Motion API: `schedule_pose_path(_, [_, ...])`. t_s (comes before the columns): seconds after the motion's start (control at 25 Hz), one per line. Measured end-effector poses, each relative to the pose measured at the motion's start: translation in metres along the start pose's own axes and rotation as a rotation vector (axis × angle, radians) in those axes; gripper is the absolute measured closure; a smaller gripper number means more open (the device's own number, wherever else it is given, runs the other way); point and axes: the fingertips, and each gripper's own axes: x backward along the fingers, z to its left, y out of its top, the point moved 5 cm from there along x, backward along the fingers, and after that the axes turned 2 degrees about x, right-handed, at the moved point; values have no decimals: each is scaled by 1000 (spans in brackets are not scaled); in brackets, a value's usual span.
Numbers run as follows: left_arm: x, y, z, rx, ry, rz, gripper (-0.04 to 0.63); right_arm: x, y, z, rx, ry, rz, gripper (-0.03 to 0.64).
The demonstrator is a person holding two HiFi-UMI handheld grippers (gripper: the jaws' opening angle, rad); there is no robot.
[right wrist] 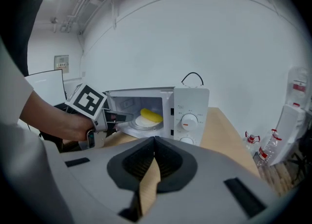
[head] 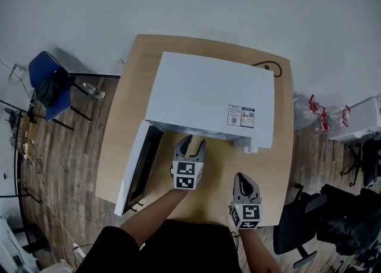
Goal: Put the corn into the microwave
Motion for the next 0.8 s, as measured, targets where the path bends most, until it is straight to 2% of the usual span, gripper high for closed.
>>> schedule_pose_path(0.2, [72,11,-21,51,-101,-13,408,30,16,19,-12,-14,-53,557])
schedule_pose_path(0.28, [104,17,-17,92,-101,-42,531,43,25,26,-25,-28,-85,557])
schedule_pose_path(0.48, [171,33,-10,194,-114,-122,556,85,46,43,-60,-53,-191,557])
schedule_pose_path(0.64, [216,41,-28,153,-198,-161,581,121,56,52,-69,-147,-210,557])
schedule_pose_path(0.8, [244,44,-46,120,-259,-183,581,142,61,65,-75,-155,-221,557])
